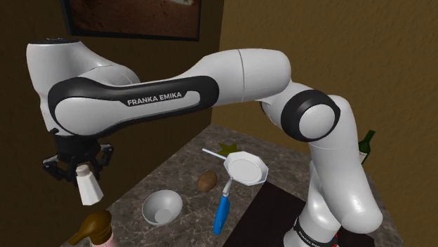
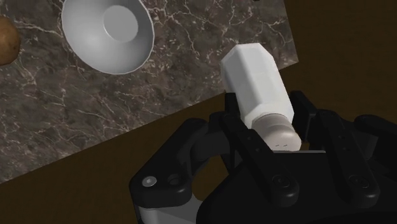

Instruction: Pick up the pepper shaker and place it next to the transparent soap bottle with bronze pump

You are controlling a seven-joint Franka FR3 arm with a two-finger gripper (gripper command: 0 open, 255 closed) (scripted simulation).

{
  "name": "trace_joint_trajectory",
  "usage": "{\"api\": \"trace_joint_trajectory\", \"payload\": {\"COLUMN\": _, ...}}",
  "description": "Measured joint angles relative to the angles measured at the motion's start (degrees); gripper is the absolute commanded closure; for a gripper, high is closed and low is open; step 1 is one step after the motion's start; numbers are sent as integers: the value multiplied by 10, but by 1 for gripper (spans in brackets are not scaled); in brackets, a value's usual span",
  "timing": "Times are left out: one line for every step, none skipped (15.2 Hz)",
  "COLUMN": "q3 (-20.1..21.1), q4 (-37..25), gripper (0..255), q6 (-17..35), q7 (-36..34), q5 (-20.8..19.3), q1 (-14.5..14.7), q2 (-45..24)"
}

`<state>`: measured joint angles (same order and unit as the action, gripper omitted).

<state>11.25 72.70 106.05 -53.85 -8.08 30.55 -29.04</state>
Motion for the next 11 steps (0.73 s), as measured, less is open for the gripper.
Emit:
{"api": "trace_joint_trajectory", "payload": {"q3": 0, "q4": 11, "gripper": 255, "q6": 9, "q7": -1, "q5": 0, "q1": -1, "q2": 2}}
{"api": "trace_joint_trajectory", "payload": {"q3": 0, "q4": 18, "gripper": 255, "q6": 16, "q7": -2, "q5": 0, "q1": 0, "q2": 1}}
{"api": "trace_joint_trajectory", "payload": {"q3": 0, "q4": 24, "gripper": 255, "q6": 23, "q7": -2, "q5": -1, "q1": -1, "q2": 1}}
{"api": "trace_joint_trajectory", "payload": {"q3": 0, "q4": 30, "gripper": 255, "q6": 30, "q7": -3, "q5": -1, "q1": -1, "q2": 0}}
{"api": "trace_joint_trajectory", "payload": {"q3": -1, "q4": 34, "gripper": 255, "q6": 37, "q7": -5, "q5": -2, "q1": 0, "q2": -3}}
{"api": "trace_joint_trajectory", "payload": {"q3": -1, "q4": 43, "gripper": 255, "q6": 44, "q7": -5, "q5": -2, "q1": -1, "q2": -2}}
{"api": "trace_joint_trajectory", "payload": {"q3": -1, "q4": 49, "gripper": 255, "q6": 51, "q7": -4, "q5": -2, "q1": -2, "q2": -3}}
{"api": "trace_joint_trajectory", "payload": {"q3": -1, "q4": 54, "gripper": 255, "q6": 59, "q7": -5, "q5": -3, "q1": -2, "q2": -5}}
{"api": "trace_joint_trajectory", "payload": {"q3": -2, "q4": 62, "gripper": 255, "q6": 67, "q7": -6, "q5": -3, "q1": -3, "q2": -5}}
{"api": "trace_joint_trajectory", "payload": {"q3": -2, "q4": 71, "gripper": 255, "q6": 76, "q7": -6, "q5": -4, "q1": -3, "q2": -6}}
{"api": "trace_joint_trajectory", "payload": {"q3": -2, "q4": 76, "gripper": 255, "q6": 83, "q7": -6, "q5": -4, "q1": -4, "q2": -7}}
